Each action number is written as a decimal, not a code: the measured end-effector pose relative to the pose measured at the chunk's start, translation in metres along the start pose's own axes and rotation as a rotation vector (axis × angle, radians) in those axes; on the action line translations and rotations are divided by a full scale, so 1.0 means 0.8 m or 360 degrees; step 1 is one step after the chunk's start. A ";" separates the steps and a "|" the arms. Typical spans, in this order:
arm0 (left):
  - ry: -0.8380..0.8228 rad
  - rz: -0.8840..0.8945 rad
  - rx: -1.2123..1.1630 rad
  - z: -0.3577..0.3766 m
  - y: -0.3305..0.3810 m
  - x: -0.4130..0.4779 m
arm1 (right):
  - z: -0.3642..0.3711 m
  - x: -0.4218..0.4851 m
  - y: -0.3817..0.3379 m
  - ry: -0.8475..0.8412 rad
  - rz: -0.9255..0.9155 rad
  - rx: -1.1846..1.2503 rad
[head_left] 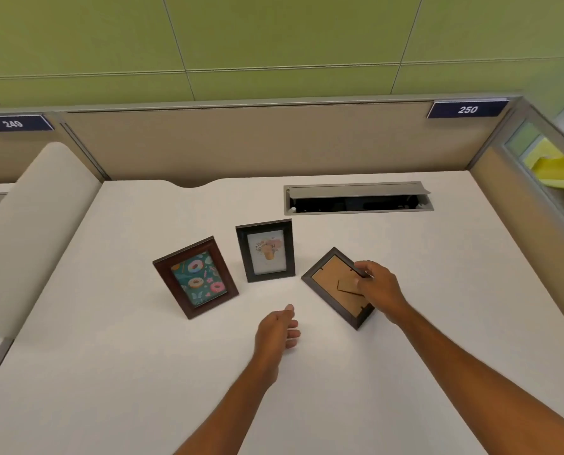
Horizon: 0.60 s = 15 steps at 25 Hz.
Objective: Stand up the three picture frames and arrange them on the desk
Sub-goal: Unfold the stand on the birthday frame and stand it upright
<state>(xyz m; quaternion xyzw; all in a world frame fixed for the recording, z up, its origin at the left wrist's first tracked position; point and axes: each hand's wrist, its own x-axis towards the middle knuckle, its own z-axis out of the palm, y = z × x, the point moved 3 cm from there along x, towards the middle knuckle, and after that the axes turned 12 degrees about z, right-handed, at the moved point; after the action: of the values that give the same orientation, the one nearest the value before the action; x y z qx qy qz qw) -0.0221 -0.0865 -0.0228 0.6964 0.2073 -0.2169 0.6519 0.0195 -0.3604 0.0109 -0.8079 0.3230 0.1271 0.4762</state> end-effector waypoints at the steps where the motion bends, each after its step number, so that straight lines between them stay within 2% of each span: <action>1: -0.0045 -0.0038 0.0013 0.019 0.003 0.001 | -0.012 0.006 0.007 0.0026 0.0013 -0.0036; 5: -0.0104 -0.0143 -0.0094 0.080 0.013 0.008 | -0.031 0.025 0.022 -0.0053 0.0067 -0.0155; 10: -0.0013 -0.0130 -0.0147 0.122 0.015 0.013 | -0.026 0.038 0.022 -0.0160 0.0073 -0.0281; 15: 0.0068 -0.0132 -0.0221 0.143 0.014 0.015 | -0.023 0.050 0.027 -0.0136 0.0034 -0.0420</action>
<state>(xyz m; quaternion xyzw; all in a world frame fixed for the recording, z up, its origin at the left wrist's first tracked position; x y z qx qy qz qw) -0.0097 -0.2010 -0.0271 0.6448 0.2646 -0.2139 0.6844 0.0342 -0.3996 -0.0145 -0.8540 0.2914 0.2078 0.3776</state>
